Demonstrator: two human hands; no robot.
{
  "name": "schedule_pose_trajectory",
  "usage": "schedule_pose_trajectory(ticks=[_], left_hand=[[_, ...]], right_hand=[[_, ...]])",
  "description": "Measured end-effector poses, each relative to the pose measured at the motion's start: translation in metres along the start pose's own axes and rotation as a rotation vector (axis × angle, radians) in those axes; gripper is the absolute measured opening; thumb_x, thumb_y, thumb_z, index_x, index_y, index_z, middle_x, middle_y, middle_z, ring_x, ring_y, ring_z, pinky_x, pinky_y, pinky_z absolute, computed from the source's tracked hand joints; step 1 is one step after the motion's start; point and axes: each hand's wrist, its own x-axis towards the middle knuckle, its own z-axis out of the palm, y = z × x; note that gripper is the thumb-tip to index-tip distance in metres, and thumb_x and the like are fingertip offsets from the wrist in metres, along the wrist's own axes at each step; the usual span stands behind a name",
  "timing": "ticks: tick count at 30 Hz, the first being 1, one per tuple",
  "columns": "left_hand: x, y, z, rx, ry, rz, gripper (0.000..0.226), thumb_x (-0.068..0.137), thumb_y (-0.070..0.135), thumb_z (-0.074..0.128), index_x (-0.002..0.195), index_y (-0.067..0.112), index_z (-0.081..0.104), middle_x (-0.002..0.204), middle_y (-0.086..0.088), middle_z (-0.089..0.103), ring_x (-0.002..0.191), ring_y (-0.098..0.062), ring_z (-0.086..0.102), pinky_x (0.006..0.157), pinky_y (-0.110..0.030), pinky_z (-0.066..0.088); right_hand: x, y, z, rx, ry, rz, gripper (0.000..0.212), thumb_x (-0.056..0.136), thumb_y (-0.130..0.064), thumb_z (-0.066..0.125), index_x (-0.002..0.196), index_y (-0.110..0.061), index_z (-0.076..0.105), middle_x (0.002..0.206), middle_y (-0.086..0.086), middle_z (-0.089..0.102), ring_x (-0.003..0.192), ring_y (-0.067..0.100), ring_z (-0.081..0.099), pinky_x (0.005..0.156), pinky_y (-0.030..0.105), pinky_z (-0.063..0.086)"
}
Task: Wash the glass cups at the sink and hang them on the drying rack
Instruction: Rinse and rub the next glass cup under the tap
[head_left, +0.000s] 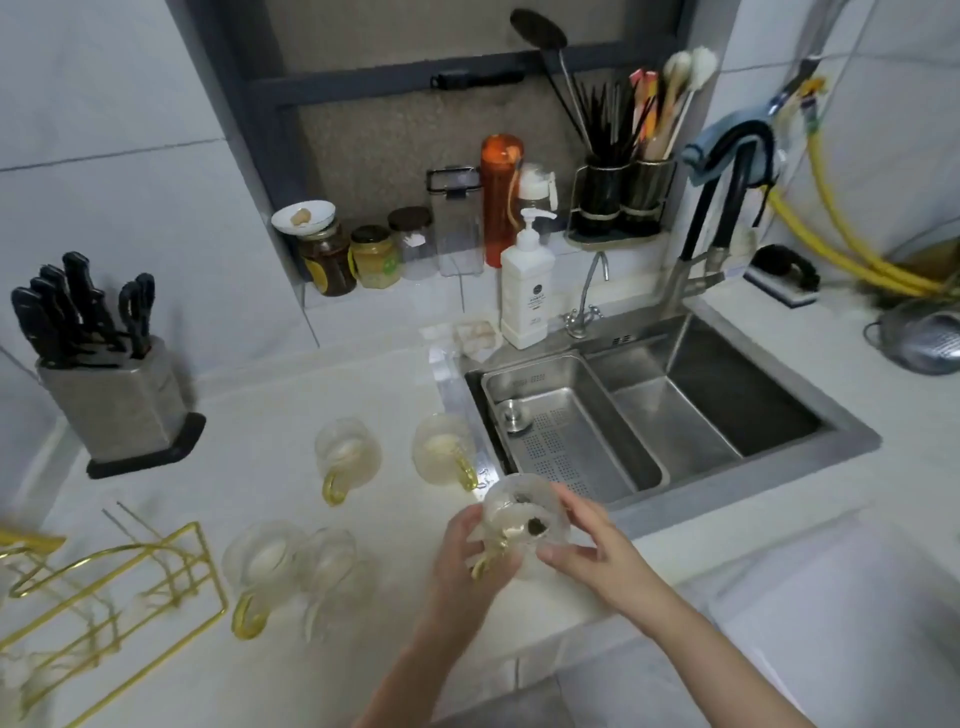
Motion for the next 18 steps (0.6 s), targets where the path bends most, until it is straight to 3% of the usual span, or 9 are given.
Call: schedule_pose_trajectory(ticks=[5,8,13,16,18], left_hand=[[0.022,0.034,0.050,-0.025,-0.136,0.048,0.047,0.085,0.012,0.072,0.125,0.031,0.056,0.110,0.016,0.070,0.101,-0.004,0.065,0.088,-0.026,0.054],[0.036,0.047,0.089,-0.021,-0.150,0.044,0.047,0.087,0.016,0.069,0.130,0.027,0.053,0.116,0.009,0.068,0.106,-0.008,0.065,0.095,-0.036,0.053],[0.065,0.059,0.173,0.001,-0.060,-0.018,0.034,0.085,0.026,0.072,0.116,0.026,0.056,0.116,0.008,0.063,0.104,-0.011,0.064,0.089,-0.044,0.056],[0.078,0.069,0.226,-0.026,-0.022,-0.087,0.020,0.087,0.026,0.069,0.104,0.028,0.060,0.109,0.001,0.067,0.093,-0.013,0.067,0.084,-0.037,0.058],[0.085,0.078,0.256,-0.072,-0.022,-0.146,0.022,0.085,0.022,0.072,0.102,0.026,0.060,0.107,-0.002,0.066,0.085,-0.015,0.066,0.079,-0.034,0.058]], right_hand=[[-0.003,-0.001,-0.058,0.051,0.071,0.004,0.072,0.087,-0.003,0.065,0.144,-0.032,0.033,0.138,-0.015,0.044,0.095,-0.015,0.061,0.077,0.006,0.047],[0.001,0.006,-0.100,0.072,0.089,-0.024,0.068,0.085,-0.010,0.070,0.139,-0.037,0.037,0.135,-0.019,0.046,0.101,-0.020,0.056,0.082,0.009,0.047],[0.014,0.019,-0.183,0.022,0.158,-0.028,0.068,0.065,-0.051,0.082,0.124,-0.043,0.048,0.126,-0.019,0.055,0.118,-0.001,0.052,0.100,0.025,0.046],[0.024,0.024,-0.233,-0.015,0.195,-0.027,0.053,0.068,-0.045,0.080,0.112,-0.040,0.052,0.119,-0.017,0.059,0.109,-0.005,0.056,0.089,0.017,0.046],[0.031,0.024,-0.264,-0.051,0.209,-0.023,0.045,0.073,-0.039,0.080,0.109,-0.039,0.054,0.108,-0.016,0.063,0.101,-0.004,0.060,0.082,0.015,0.048]])
